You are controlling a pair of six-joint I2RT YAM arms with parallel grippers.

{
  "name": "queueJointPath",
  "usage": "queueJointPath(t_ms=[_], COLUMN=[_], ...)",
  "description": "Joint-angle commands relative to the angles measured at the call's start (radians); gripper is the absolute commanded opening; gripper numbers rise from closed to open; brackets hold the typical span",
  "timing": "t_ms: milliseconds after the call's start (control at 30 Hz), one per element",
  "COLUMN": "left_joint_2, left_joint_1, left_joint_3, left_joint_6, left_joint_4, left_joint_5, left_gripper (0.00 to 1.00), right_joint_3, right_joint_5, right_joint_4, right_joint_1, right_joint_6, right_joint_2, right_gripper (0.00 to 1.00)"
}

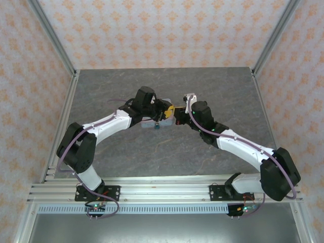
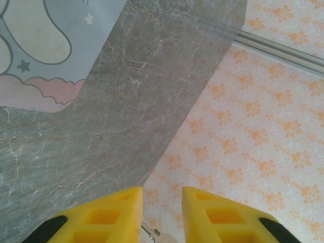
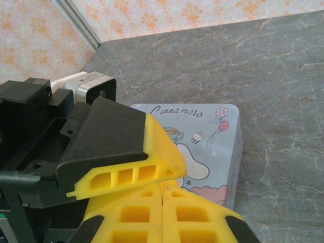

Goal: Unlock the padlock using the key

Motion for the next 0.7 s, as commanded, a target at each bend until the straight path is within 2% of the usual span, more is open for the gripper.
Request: queueJointPath(t_ms=[0, 333, 667], left_joint_2=[0.011, 0.008, 0.018], left_joint_1=[-0.014, -0.022, -0.024], left_joint_3=[0.036, 0.041, 0.042], left_joint_6=[-0.01, -0.007, -0.006], left_joint_4=[0.015, 0.018, 0.008], left_joint_5=[0.005, 0.006, 0.0], left_gripper=[0.25, 0.24, 0.12], right_joint_3=[0.026, 0.024, 0.02], right_joint_5=[0.008, 0.025, 0.027], right_joint_4=[0.025, 0.022, 0.022], right_joint_1=[0.008, 0.008, 0.008], right_joint_6=[-0.025, -0.039, -0.042], right_joint_2=[0.009, 0.019, 0.019], right_gripper=[0.0, 0.0, 0.0])
